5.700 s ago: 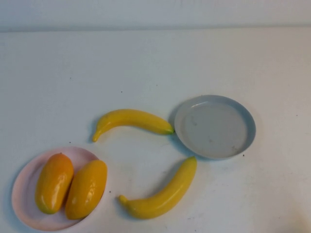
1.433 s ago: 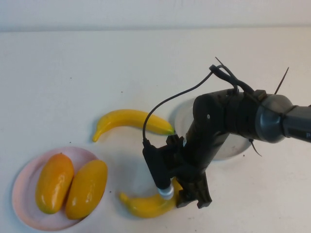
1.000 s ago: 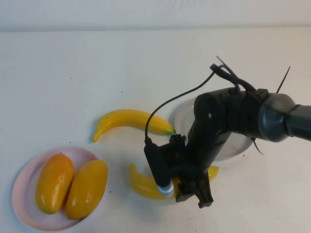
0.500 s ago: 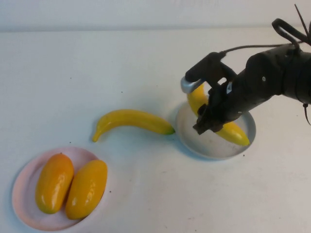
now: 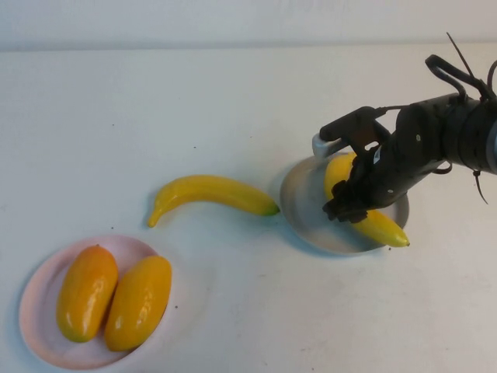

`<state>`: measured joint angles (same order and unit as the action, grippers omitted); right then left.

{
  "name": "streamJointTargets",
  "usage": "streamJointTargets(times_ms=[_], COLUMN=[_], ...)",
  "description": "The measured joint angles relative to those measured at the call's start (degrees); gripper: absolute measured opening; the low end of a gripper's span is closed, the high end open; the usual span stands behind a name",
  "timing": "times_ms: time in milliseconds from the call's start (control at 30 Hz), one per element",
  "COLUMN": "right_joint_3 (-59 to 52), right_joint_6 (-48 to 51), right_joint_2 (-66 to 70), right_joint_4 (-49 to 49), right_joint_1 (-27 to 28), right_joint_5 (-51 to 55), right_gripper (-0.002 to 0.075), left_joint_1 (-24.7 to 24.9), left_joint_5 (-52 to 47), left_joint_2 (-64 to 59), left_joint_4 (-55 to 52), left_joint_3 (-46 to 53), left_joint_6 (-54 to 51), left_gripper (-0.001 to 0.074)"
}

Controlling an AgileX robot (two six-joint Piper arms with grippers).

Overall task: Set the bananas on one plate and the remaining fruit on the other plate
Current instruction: Put another type of fruit in the right plate

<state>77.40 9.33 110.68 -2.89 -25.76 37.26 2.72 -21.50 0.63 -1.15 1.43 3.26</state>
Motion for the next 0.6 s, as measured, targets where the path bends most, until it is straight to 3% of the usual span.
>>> streamJointTargets(times_ms=[167, 367, 600], right_joint_3=[0.81, 9.04, 20.8], right_joint_6=[0.0, 0.58, 19.27], right_joint_2=[0.07, 0.28, 0.28], right_joint_4=[0.48, -0.6, -14.9], right_joint_1=[0.0, 0.04, 0.04], right_joint_5=[2.36, 11.29, 17.21], right_gripper=[0.0443, 0.0459, 0.0459], left_joint_1=[0.0, 0.0, 0.0], left_joint_5=[0.0, 0.0, 0.0], left_joint_2=[0.0, 0.0, 0.0], left_joint_4=[0.0, 0.0, 0.0], left_joint_3=[0.0, 0.0, 0.0], left_joint_6=[0.0, 0.0, 0.0], left_gripper=[-0.0003, -0.0003, -0.0003])
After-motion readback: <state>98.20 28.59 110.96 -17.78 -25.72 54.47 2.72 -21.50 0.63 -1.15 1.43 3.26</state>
